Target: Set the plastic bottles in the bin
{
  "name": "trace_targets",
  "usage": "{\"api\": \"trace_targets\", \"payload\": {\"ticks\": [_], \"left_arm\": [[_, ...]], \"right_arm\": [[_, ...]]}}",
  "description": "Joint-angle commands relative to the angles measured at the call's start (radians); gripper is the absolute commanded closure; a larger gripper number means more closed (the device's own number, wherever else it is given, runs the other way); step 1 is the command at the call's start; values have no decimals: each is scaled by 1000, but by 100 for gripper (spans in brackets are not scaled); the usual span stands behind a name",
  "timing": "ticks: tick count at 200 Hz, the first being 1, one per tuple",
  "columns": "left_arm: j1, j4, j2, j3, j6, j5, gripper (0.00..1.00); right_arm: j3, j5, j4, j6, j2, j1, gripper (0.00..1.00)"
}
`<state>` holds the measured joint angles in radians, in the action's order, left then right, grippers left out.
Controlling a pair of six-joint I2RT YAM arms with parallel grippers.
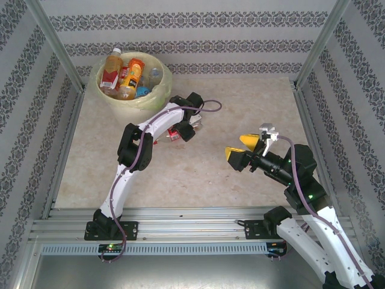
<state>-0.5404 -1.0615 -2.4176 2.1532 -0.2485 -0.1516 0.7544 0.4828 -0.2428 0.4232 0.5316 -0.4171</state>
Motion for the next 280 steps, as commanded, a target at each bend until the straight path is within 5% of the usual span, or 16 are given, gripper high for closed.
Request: {"api": "trace_targets", "payload": {"ticks": [1, 68, 173, 230, 280], "left_arm": [[14, -61, -16, 34, 17, 19, 22], [14, -82, 24, 53, 76, 144, 38], [14, 50, 310, -5, 245, 518, 39], [23, 22, 387, 170, 339, 629, 39], [83, -2, 422, 349, 405, 619, 39]], "right_arm": [[-13, -15, 15, 8, -4, -14, 2], [-15, -18, 15, 5, -6, -14, 2], [-6, -9, 22, 6, -4, -15, 2], [-7, -7, 24, 10, -16, -15, 2], [-17, -6, 35, 17, -26, -14, 2]]}}
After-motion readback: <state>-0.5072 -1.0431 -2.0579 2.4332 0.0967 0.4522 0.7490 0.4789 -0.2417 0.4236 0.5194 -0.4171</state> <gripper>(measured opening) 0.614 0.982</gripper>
